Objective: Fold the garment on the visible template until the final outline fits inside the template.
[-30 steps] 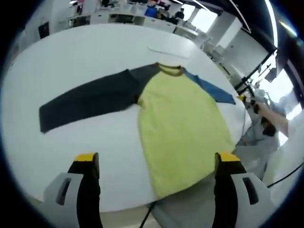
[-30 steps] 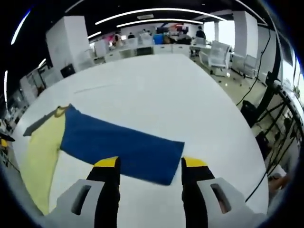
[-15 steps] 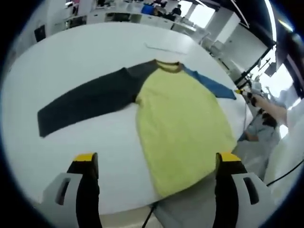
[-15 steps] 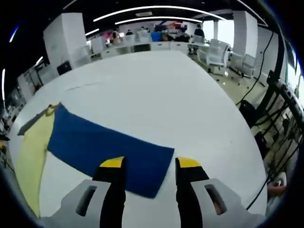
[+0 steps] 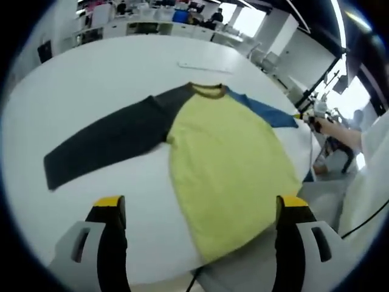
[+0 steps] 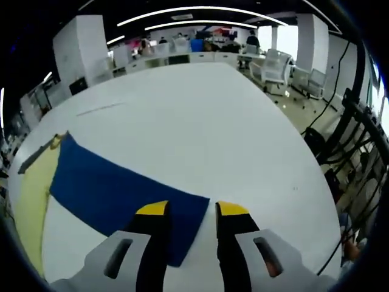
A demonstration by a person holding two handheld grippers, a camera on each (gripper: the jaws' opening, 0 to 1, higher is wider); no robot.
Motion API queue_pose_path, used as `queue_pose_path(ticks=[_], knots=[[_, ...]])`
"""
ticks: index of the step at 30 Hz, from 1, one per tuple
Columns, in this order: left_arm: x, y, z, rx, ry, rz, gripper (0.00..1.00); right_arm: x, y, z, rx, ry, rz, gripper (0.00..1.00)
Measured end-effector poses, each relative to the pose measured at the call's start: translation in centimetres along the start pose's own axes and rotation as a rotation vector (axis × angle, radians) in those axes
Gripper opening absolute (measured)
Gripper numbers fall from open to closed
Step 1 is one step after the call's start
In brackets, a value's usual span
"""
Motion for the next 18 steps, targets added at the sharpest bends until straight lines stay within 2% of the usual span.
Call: queue_pose_path(ticks=[6,10,18], knots=[[0.04,-0.33,-0.14,0.012,-0.021,0.000,1.00,0.14,-0.46,-0.42,0.016,0.013,0.007,0.27],[0.18,-0.40,0.00,0.011,-0.030,0.001,1.00,0.29,-0.73,-0.70,0.027,-0.017,0.002,0.24],[0.17,-0.64,0.08,0.011,-0.039,0.001,1.00,0.50,-0.90,-0.44,0.031,0.012,0.018,0.18]])
Point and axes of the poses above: the point that each gripper's makers call its tool centre point, and the gripper's own axes: y roughly backward along the fingers, z roughly to its left, x roughly out of its underside, the point moved 5 cm from there along y, roughly backward along the fingers, and after that the axes turned 15 degrees about -z, right-handed, at the moved point
